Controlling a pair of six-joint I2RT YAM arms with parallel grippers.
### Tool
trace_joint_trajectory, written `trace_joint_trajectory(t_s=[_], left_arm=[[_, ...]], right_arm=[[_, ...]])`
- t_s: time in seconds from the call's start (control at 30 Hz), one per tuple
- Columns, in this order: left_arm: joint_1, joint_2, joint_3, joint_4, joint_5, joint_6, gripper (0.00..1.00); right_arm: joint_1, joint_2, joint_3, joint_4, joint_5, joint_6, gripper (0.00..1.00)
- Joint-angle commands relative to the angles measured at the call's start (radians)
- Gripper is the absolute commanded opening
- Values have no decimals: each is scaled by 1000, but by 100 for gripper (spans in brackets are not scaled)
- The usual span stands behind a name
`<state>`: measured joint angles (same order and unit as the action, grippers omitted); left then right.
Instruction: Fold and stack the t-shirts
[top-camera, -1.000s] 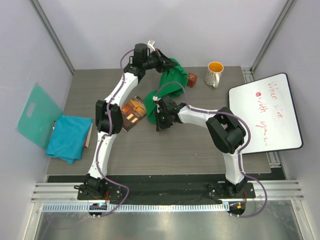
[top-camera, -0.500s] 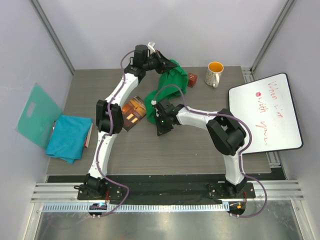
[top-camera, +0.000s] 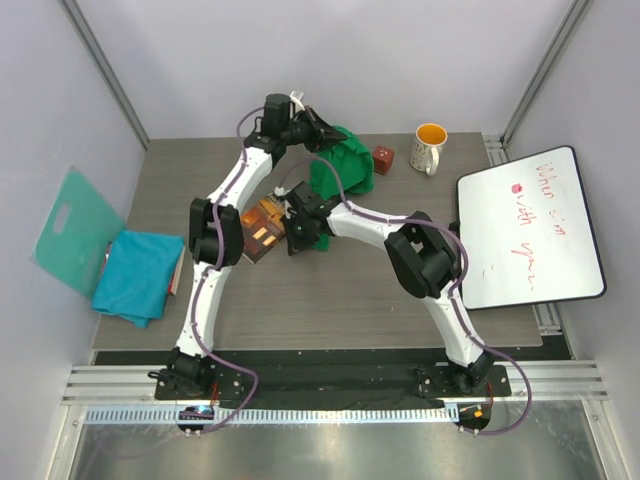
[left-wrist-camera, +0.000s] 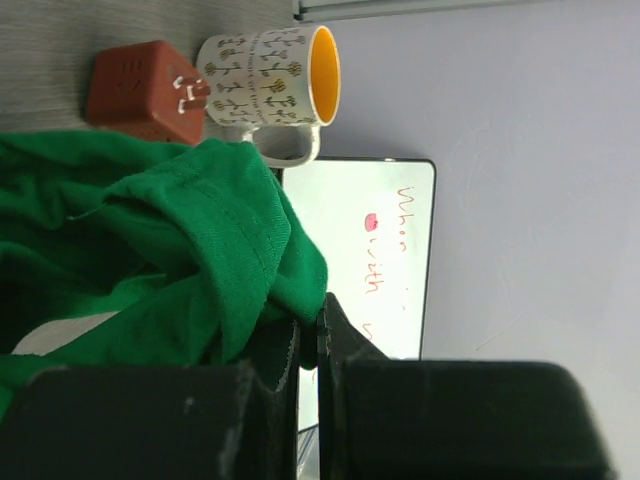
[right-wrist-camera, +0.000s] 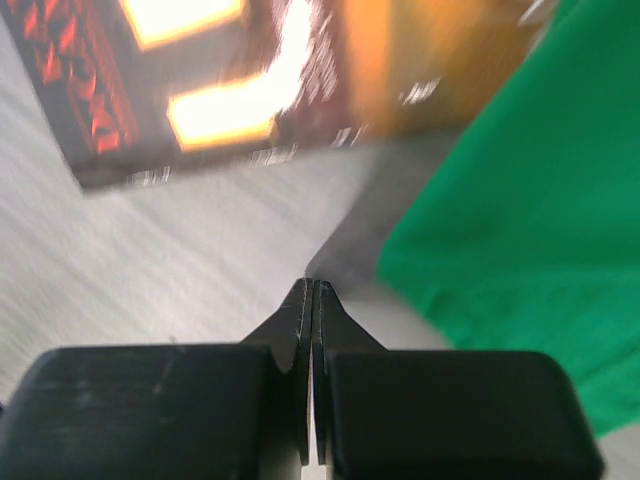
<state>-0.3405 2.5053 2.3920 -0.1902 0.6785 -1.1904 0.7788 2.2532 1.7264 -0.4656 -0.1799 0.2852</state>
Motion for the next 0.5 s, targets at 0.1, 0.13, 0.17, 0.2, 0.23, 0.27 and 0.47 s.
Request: trace_joint_trajectory(t_s=[0.1, 0.13, 0.17, 0.2, 0.23, 0.27, 0.47], left_arm=[[37, -149, -50, -54, 56, 8, 0], [37, -160, -60, -63, 75, 3, 0], [37, -193, -79, -72, 84, 5, 0], [35, -224, -138, -75, 88, 9, 0], [34, -252, -169, -78, 87, 30, 0], [35, -301, -195, -89, 76, 41, 0], [29, -361, -220, -152, 50, 86, 0]], right_arm=[[-72, 239, 183, -74, 74, -32, 1], [-85, 258, 212, -77, 73, -32, 1], [-93, 279, 264, -77, 68, -32, 1], [-98, 296, 284, -67, 54, -31, 1], [-105, 337, 303, -56, 46, -29, 1], [-107, 357, 346, -47, 39, -32, 1], [-101, 464, 541, -28, -64, 17, 1]])
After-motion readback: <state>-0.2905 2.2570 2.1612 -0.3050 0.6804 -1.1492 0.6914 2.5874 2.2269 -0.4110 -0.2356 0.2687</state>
